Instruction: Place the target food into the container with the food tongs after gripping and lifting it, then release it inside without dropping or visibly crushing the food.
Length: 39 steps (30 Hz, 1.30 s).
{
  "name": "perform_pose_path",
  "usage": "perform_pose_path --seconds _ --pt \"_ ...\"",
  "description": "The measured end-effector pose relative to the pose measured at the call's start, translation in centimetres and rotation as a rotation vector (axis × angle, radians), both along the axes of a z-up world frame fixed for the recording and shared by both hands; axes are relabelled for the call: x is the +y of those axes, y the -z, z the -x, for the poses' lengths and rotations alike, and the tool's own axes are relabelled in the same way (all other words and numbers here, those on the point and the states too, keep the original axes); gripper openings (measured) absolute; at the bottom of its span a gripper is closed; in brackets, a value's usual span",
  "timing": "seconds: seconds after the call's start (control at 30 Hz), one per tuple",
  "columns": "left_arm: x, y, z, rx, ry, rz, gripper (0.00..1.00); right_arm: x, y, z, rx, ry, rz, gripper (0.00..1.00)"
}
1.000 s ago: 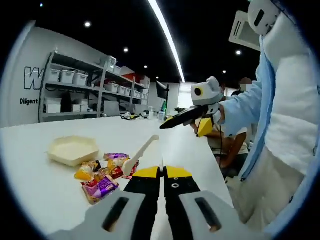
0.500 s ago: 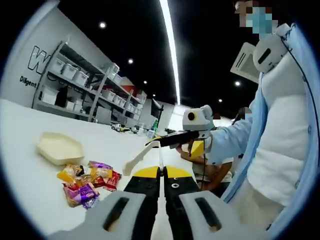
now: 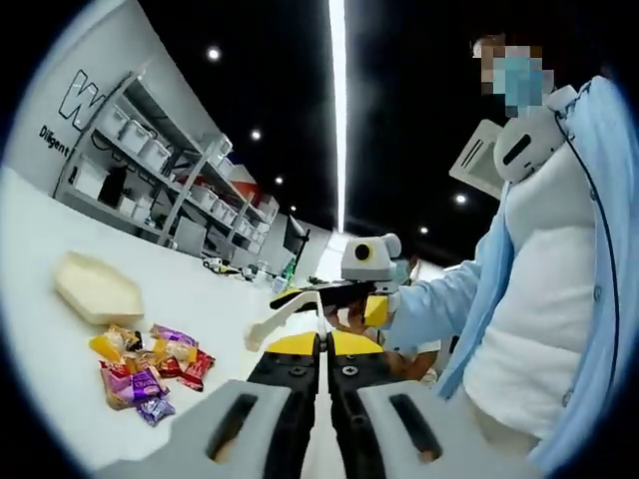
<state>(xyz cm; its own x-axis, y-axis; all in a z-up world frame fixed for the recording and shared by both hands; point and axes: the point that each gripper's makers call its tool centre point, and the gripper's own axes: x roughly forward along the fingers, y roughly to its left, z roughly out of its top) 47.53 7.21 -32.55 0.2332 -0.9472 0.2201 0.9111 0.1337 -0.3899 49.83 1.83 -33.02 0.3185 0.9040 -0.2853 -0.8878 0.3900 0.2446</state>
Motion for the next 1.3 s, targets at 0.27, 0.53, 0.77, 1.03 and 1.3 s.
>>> perform_pose_path --seconds 0.27,0.53,0.77,1.03,1.3 --pt "-0.4 -0.3 0.9 0.028 0.053 0.042 0.00 0.9 -0.8 0.6 0.021 -0.043 -0.030 0.60" --pt "-0.3 -0.9 1.4 0.062 0.090 0.092 0.00 0.9 -0.5 1.7 0.066 -0.092 -0.027 0.53" --pt "-0.5 -0.9 1.9 0.072 0.111 0.103 0.00 1.4 -0.9 2.3 0.090 -0.124 -0.050 0.48" --pt "-0.5 -1.7 1.9 0.082 0.109 0.148 0.00 1.5 -0.8 2.6 0.104 -0.133 -0.051 0.38" --pt "-0.6 -1.6 2.0 0.084 0.110 0.143 0.00 1.4 -0.9 3.3 0.137 -0.168 -0.032 0.24"
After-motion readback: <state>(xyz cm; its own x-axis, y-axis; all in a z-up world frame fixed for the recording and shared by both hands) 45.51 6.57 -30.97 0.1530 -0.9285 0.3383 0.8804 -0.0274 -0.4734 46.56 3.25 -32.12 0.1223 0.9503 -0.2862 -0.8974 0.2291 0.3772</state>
